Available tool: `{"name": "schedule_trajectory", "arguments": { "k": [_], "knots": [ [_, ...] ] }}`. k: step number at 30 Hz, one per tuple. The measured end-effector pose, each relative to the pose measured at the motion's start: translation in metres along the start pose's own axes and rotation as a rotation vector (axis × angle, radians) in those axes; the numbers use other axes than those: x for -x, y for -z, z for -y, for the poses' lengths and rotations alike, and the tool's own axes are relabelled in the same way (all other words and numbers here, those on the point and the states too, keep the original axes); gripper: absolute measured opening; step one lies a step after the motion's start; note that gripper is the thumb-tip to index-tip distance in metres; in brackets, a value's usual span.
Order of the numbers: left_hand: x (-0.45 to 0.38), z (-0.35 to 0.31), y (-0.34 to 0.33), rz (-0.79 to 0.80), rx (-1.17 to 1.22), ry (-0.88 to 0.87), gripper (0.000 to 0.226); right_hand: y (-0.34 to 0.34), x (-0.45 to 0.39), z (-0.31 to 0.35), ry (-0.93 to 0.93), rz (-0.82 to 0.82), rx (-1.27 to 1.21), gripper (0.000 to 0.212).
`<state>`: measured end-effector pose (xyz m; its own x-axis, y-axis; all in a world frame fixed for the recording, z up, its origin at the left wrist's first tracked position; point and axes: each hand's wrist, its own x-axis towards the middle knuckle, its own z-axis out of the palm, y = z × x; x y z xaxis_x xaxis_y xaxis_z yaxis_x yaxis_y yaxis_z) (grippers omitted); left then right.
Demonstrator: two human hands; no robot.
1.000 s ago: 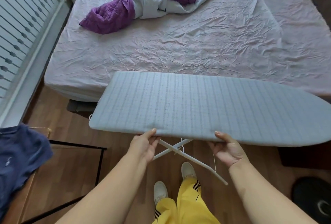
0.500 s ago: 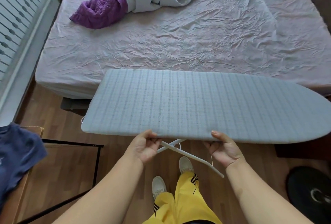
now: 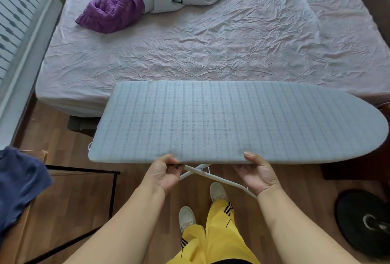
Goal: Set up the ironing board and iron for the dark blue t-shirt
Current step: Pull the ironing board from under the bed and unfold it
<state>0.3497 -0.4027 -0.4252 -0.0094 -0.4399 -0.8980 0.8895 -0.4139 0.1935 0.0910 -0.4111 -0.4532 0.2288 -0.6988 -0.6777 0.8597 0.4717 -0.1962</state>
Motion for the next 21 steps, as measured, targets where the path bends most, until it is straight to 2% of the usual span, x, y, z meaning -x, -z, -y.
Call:
{"name": "schedule_trajectory", "arguments": {
  "k": [3,7,15,21],
  "knots": [
    [-0.005,-0.003,0.005,0.011,-0.01,-0.021,0.043,-0.001,-0.006,-0.002,-0.006,0.019,0.008,0.091],
    [-0.013,-0.009,0.009,0.029,-0.022,-0.028,0.039,-0.006,-0.018,-0.002,0.005,0.037,0.027,0.115],
    [-0.024,-0.023,0.011,0.036,0.024,-0.029,0.045,-0.007,-0.046,-0.01,-0.064,0.077,0.035,0.114],
    [-0.031,-0.025,0.02,0.017,-0.012,-0.008,0.052,-0.009,-0.051,-0.013,-0.09,-0.006,0.081,0.117]
  ]
}}
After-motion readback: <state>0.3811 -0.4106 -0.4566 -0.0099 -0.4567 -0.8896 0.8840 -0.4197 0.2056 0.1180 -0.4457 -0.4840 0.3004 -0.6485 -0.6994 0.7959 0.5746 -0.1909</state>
